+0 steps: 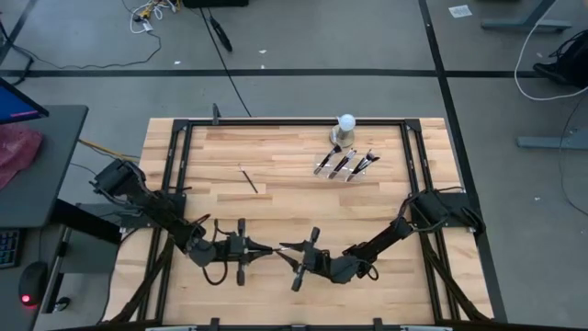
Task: Put items in baskets/containers
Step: Put the eyeshadow brush into the transparent organizer
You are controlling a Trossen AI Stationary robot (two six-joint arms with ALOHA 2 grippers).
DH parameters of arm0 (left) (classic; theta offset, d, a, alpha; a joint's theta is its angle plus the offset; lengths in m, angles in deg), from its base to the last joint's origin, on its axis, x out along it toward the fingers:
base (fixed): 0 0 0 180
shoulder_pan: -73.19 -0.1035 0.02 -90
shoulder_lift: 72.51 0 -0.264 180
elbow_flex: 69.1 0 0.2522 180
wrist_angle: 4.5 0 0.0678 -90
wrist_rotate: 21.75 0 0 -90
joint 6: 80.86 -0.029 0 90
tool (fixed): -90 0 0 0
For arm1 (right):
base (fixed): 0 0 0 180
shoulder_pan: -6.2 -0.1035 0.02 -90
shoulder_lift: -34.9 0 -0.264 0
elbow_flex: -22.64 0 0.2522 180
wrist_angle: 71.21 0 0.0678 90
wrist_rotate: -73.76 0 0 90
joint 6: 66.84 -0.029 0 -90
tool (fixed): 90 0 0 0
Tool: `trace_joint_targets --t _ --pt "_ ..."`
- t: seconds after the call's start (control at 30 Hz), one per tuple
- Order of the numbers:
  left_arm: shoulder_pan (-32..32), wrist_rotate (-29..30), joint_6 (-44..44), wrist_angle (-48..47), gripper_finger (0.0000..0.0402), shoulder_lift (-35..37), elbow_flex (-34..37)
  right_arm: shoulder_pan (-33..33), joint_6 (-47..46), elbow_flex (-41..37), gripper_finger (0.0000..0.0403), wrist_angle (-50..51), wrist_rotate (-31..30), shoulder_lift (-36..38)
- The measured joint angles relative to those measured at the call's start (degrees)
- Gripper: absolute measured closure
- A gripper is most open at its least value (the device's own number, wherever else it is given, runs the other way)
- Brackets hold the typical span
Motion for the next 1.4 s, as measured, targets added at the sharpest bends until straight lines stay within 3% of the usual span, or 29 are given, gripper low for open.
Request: trace_joint_targets --t 0.3,0.47,0.6,0.87,1.13,1.4 --pt "0.1 -1.4 -0.7 0.0 0.0378 0.0 0.0 -0.1 -0.9 0.0 0.0383 -0.1 4.5 0.0" --pt "0.0 0.0 -2.1 -0.4 0.0331 0.0 0.0 -0.3 -1.6 0.0 0.0392 2.9 4.7 1.0" --pt "-0.3 0.7 -2.5 -2.6 0.0268 0.1 0.0 -1.1 -8.7 0.0 0.0393 20.8 2.2 7.1" --pt "-2.8 0.4 5.5 -9.0 0.0178 0.1 0.0 -1.5 -35.8 0.0 0.0393 69.1 6.1 26.5" --pt "-3.8 -2.6 6.5 -10.3 0.0169 0.0 0.0 6.5 -53.6 0.0 0.0393 101.7 12.3 45.5" --pt "-3.8 -2.6 6.5 -10.8 0.0174 0.0 0.0 23.7 -54.1 0.0 0.0389 122.4 21.2 53.4"
